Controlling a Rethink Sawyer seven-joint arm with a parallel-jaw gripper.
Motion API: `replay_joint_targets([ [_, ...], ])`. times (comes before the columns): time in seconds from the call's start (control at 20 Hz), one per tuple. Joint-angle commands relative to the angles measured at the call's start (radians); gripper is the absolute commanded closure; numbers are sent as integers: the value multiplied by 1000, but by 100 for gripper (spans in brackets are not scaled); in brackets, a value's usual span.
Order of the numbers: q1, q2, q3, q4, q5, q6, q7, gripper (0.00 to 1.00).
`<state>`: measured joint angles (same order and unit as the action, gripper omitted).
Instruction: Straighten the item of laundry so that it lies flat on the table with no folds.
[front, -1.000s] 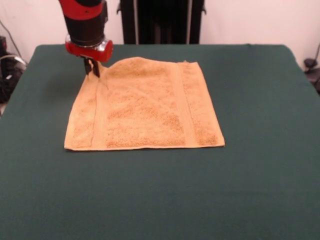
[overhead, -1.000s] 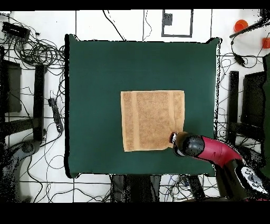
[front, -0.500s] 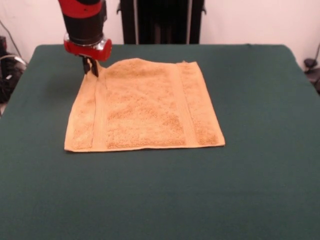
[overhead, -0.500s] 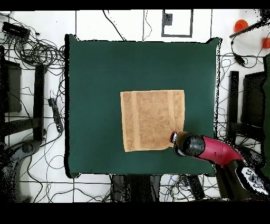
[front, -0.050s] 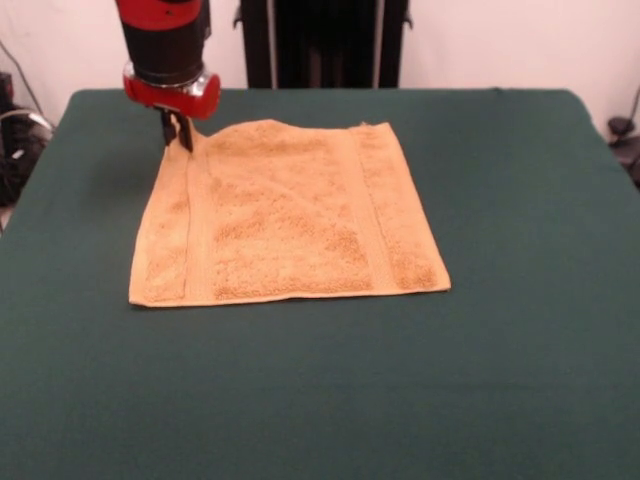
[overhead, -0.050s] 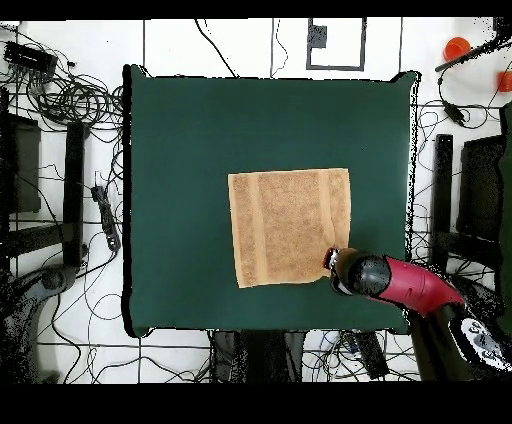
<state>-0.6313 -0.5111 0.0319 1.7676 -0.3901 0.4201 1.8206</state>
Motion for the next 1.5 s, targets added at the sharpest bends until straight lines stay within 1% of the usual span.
replay_joint_targets([
  [0.05, 51, 11, 95, 23, 12, 44, 37, 100],
  [0.2, 51, 11, 96, 26, 10, 43, 35, 100],
  [0.25, 51, 12, 95, 26, 11, 43, 36, 0],
  [0.95, 65, 20, 83, 22, 6, 27, 51, 0],
  [1.15, 85, 2, 75, 4, -5, 72, 24, 0],
  [1.3, 83, -16, 94, 4, 9, 99, 6, 0],
  [1.5, 80, -22, 107, 14, 14, 88, 4, 0],
])
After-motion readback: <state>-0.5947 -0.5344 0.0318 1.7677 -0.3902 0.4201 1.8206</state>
